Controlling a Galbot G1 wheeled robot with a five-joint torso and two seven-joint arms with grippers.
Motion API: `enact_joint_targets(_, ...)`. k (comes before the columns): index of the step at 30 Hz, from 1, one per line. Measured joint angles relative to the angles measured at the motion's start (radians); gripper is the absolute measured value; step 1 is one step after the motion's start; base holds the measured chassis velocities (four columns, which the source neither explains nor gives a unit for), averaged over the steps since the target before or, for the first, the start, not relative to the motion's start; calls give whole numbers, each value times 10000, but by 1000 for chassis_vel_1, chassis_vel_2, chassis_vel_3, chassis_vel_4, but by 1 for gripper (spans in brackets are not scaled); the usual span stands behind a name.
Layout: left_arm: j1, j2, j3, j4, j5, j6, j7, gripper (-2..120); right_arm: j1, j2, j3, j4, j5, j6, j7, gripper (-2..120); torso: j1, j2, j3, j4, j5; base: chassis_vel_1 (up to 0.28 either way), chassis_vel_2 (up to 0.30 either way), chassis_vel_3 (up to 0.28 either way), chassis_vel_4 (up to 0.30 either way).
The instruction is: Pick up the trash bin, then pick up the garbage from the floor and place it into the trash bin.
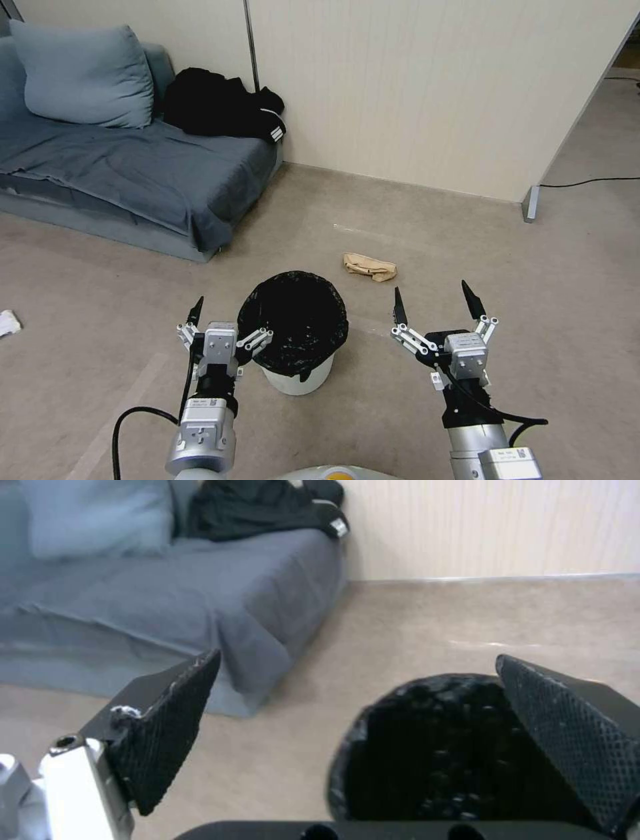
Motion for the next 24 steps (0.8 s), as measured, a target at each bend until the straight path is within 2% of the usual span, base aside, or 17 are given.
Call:
enact_joint_targets(3,-523,12,-82,184,-1332,425,-18,100,2,0,-1,-12,-25,27,-3,100,0,0,0,0,1,0,0,0,0)
enact_joint_targets(4,-523,12,-82,184,-1332,425,-18,100,2,0,-1,-12,-25,27,-3,100,0,0,0,0,1,0,0,0,0)
enact_joint_targets(7,-1331,-81,-199,497,-2514,999,-326,100,3,0,-21,-63,-191,102,-7,100,0,0,1,0,0,0,0,0,0)
enact_joint_targets(11,-2107,-133,-492,1012,-3171,1446,-653,100,5,0,-75,-111,-316,134,-15,100,0,0,0,-1,-1,0,0,0,0)
enact_joint_targets(15,-2508,-137,-700,1499,-3539,1649,-876,100,32,0,-132,-293,-274,135,-19,100,1,0,1,0,2,0,0,0,0)
enact_joint_targets(16,-2718,-137,-768,1824,-3605,1664,-1077,100,29,0,-128,-349,-252,140,-19,100,0,0,1,0,-1,0,0,0,0)
enact_joint_targets(18,-3004,-154,-796,2316,-3456,1548,-1537,100,16,0,-97,-362,-125,146,-22,100,1,0,1,0,-1,0,0,0,0)
enact_joint_targets(24,-3356,-218,-934,2952,-3146,1574,-2054,99,23,0,-71,-392,56,116,-26,100,0,0,1,0,0,0,0,0,0)
